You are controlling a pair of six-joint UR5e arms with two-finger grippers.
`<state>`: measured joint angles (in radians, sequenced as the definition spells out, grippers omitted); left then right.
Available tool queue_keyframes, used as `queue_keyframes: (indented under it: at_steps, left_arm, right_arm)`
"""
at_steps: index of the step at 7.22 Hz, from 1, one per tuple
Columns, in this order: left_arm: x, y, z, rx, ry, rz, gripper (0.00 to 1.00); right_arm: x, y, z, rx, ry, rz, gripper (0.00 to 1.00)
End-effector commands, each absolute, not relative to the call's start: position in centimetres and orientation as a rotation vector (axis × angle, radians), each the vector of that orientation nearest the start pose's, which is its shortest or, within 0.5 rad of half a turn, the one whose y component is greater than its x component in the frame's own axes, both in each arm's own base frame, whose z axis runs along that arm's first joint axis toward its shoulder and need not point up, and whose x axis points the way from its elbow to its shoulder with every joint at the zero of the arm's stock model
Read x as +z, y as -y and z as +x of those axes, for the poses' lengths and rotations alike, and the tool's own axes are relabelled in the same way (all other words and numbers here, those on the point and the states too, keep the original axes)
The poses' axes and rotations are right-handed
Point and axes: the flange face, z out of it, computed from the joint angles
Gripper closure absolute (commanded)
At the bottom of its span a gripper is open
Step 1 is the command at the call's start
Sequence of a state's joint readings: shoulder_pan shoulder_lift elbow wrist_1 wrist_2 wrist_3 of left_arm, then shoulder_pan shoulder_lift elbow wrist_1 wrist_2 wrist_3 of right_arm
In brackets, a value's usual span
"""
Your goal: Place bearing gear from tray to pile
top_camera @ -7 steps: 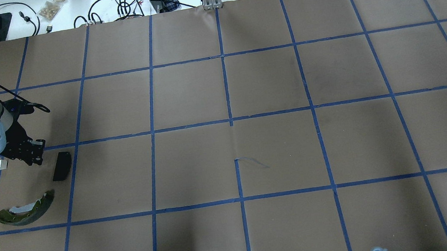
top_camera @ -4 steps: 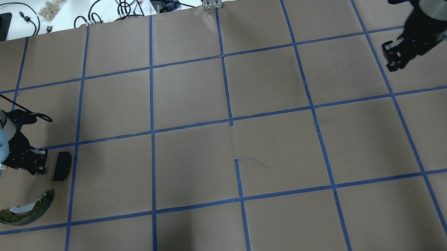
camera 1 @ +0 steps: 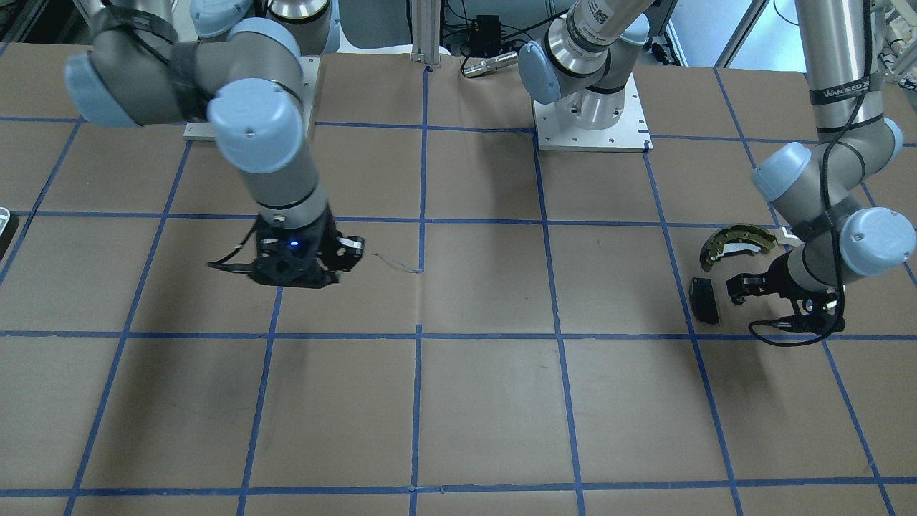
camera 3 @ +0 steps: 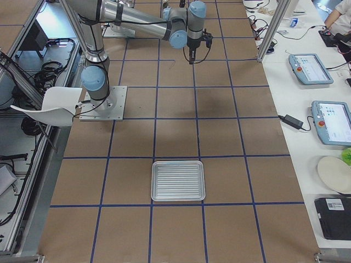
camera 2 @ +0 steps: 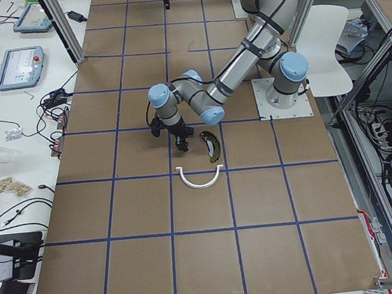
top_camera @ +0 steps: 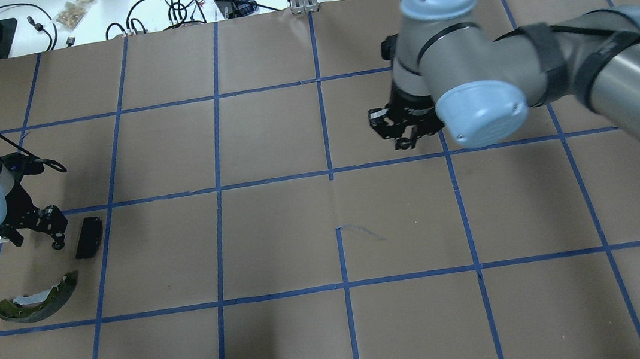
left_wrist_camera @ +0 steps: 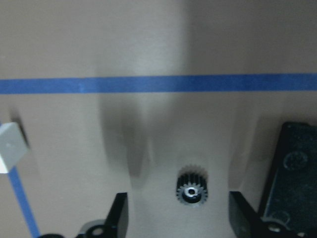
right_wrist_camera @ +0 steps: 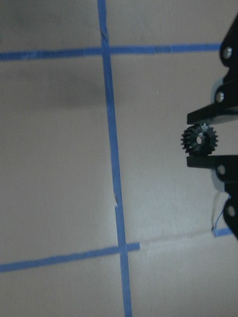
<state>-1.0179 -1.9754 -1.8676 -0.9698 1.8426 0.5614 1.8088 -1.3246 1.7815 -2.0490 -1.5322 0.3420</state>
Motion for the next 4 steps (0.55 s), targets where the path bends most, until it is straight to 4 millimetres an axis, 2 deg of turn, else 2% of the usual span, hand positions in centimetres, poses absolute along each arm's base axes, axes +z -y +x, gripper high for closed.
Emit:
queue_keyframes:
  at_steps: [1, 2, 3, 4]
  left_arm:
    - [22.8, 56.4, 19.7, 0.246, -2.979, 0.058, 0.00]
    - [24.6, 58.3, 17.8, 0.225, -3.032, 0.091, 0.00]
    - [26.6, 60.1, 15.0, 0.239, -3.036, 0.061, 0.00]
    - [28.2, 61.2, 11.3, 0.228, -3.068, 0.071, 0.00]
  right_arm:
    - [23.5, 47.3, 38.3, -0.041, -3.054, 0.272, 1.00]
    - [20.8, 46.9, 40.0, -0.045, -3.065, 0.255, 1.00]
    - [19.6, 46.9, 40.3, -0.034, -3.072, 0.249, 1.00]
    - [19.7, 47.2, 40.3, -0.049, -3.078, 0.245, 0.46]
